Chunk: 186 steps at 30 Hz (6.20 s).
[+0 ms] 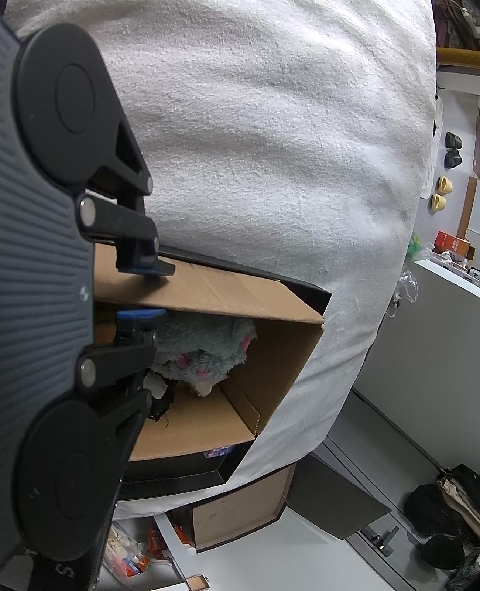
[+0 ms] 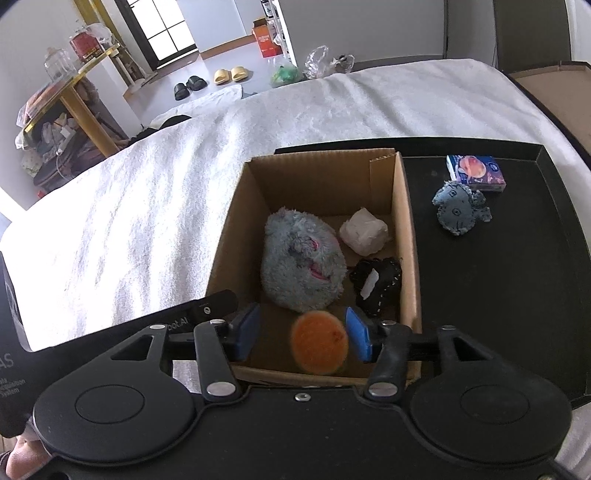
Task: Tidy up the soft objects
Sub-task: 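Lift the burger plush into the box and open the right tool, then grasp the blue-grey denim plush on the tray with the right tool, then carry the denim plush into the box and open the right tool, then grasp the purple planet-printed tissue pack with the right tool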
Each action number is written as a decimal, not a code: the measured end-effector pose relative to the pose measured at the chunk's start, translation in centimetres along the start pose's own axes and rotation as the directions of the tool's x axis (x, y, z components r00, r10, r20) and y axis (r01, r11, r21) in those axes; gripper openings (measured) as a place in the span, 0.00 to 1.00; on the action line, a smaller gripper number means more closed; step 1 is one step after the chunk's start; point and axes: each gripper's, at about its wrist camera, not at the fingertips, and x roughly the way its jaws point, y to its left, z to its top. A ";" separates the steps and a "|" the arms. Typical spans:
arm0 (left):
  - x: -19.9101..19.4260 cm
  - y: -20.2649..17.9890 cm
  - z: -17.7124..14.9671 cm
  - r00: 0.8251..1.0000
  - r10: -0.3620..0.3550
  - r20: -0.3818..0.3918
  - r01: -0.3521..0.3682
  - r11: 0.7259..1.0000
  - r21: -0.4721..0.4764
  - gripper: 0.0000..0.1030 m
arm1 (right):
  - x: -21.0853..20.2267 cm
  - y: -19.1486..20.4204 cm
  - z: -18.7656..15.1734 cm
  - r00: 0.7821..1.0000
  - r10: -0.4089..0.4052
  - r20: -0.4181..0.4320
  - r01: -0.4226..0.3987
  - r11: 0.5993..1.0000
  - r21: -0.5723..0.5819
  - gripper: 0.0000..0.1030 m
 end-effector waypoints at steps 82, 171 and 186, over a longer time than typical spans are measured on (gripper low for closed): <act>6.3 -8.3 2.3 0.929 0.357 0.095 -0.368 0.917 0.151 0.74 | 9.5 -17.5 5.8 0.999 0.013 0.052 -0.014 1.000 0.020 0.26; -0.1 -4.5 0.4 0.983 0.168 0.073 -0.176 0.977 0.120 0.33 | -1.4 -8.8 1.8 0.997 -0.004 0.071 0.005 1.000 -0.011 0.42; 1.4 -5.9 1.0 0.966 0.246 0.077 -0.256 0.953 0.163 0.70 | 3.7 -12.8 3.6 1.000 0.002 0.028 -0.002 1.000 0.015 0.52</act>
